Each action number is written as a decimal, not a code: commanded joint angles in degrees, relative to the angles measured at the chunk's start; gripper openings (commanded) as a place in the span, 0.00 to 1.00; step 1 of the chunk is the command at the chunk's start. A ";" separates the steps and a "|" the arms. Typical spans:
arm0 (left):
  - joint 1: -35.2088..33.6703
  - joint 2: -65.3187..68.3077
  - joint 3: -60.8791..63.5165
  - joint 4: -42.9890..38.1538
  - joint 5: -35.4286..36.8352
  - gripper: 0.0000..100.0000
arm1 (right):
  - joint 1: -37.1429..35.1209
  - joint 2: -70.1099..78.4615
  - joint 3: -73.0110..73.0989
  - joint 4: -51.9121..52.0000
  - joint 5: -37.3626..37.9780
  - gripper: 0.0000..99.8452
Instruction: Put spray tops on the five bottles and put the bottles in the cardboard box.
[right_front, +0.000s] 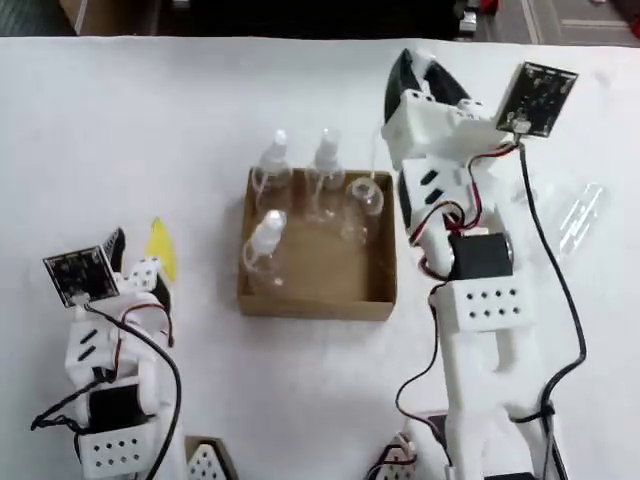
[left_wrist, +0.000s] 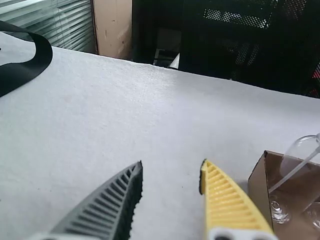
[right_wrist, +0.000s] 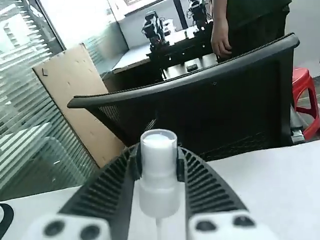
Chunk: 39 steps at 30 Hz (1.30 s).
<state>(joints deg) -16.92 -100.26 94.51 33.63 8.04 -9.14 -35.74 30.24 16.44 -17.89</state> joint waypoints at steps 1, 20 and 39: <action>0.48 -0.92 -0.70 0.00 -0.53 0.18 | -0.75 -1.45 -0.26 -1.71 1.14 0.02; 0.48 -0.92 -0.70 0.00 -0.53 0.18 | -0.75 0.13 7.47 -6.11 1.49 0.02; 0.48 -0.92 -0.70 0.00 -0.53 0.18 | -4.97 0.13 25.23 -19.91 9.76 0.02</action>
<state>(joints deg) -16.92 -100.26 94.51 33.63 8.04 -12.66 -35.21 53.98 0.62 -10.86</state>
